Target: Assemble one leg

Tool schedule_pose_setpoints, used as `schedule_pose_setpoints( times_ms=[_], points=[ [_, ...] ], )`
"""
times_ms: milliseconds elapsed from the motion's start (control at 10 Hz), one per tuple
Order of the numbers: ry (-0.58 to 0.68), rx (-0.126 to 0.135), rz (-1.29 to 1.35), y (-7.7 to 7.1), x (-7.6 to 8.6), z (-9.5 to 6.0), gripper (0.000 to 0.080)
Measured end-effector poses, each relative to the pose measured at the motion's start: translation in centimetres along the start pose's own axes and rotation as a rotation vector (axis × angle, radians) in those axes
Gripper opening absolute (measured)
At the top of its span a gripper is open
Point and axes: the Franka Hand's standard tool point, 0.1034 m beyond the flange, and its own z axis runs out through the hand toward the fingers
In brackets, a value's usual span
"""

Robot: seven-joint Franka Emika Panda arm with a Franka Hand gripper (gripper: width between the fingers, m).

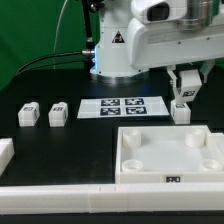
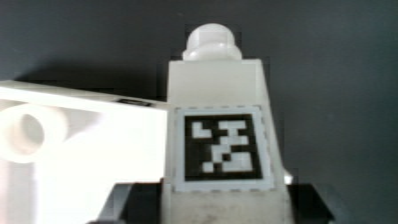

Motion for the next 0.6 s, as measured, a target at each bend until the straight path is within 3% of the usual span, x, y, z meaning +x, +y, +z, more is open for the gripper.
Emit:
schedule_pose_setpoints(
  times_ms=[100, 200, 300, 500, 600],
  points=[
    [0.026, 0.000, 0.002, 0.1, 0.4, -0.1, 0.0292],
    [0.176, -0.004, 0.001, 0.2, 1.5, -0.4, 0.0292],
    [0.276, -0.009, -0.001, 0.4, 1.0, -0.2, 0.0292],
    [0.288, -0.009, -0.018, 0.3, 1.1, 0.5, 0.0292],
    [0.280, -0.011, -0.032, 0.7, 2.3, -0.1, 0.0292]
  ],
)
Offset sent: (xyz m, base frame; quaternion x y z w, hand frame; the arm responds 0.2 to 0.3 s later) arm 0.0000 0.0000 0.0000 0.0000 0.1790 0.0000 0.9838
